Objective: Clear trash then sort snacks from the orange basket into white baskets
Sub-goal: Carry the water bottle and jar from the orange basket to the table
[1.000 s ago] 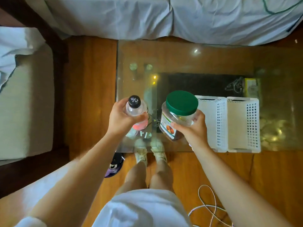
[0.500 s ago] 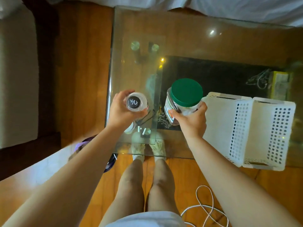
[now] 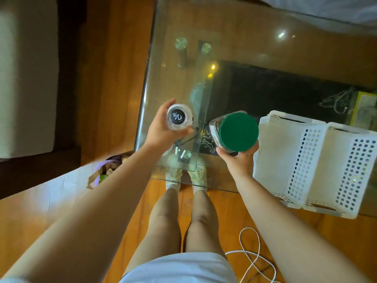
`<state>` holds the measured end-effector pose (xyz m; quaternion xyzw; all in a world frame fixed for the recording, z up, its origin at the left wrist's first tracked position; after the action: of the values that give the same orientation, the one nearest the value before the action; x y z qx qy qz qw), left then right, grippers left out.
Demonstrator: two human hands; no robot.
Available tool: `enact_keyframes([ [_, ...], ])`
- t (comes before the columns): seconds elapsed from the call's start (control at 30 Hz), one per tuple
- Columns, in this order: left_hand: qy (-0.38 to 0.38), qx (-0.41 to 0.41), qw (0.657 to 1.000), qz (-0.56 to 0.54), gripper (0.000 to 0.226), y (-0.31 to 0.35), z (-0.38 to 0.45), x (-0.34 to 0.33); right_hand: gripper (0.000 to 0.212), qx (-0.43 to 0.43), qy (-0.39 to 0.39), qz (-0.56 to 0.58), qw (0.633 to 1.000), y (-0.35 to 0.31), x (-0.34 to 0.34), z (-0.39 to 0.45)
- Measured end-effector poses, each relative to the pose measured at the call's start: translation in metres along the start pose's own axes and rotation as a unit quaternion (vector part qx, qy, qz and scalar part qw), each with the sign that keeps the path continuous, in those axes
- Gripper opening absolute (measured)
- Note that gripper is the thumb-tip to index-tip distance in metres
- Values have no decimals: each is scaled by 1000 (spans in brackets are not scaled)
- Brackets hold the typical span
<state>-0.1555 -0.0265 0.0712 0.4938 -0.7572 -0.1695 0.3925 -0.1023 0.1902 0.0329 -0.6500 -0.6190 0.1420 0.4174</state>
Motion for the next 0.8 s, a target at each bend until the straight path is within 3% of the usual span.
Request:
enact_keyframes([
  [0.1, -26, 57, 996, -57, 107, -4, -4, -1, 87, -69, -41, 37, 996, -5, 4, -3],
  [0.17, -28, 95, 990, -100, 104, -9, -14, 1, 73, -135, -69, 14, 988, -8, 8, -8],
  [0.3, -4, 214, 962, -169, 64, -32, -47, 8, 48, -246, -177, -68, 951, -19, 22, -34],
  [0.37, -3, 261, 927, -269, 36, -46, -80, 17, 39, -218, -204, -108, 948, -33, 27, -54],
  [0.47, 2, 280, 913, -298, 12, -65, -114, 14, 27, -209, -211, -148, 943, -37, 36, -65],
  [0.6, 41, 314, 896, -312, 11, -91, -187, 28, 8, -163, -252, -248, 921, -54, 28, -94],
  [0.8, 150, 358, 816, -428, 8, -140, -299, 38, 12, -88, -345, -383, 852, -66, -28, -145],
])
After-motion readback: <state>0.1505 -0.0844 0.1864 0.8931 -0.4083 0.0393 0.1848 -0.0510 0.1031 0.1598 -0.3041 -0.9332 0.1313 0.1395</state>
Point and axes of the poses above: each hand's wrist, its own z-axis towards the middle knuckle, its own x-axis out of the back of the hand, y = z × x, the point moved 3 cm from there along z, towards the middle knuckle, and after that the axes turned 14 degrees about z, right-handed, at the moved point
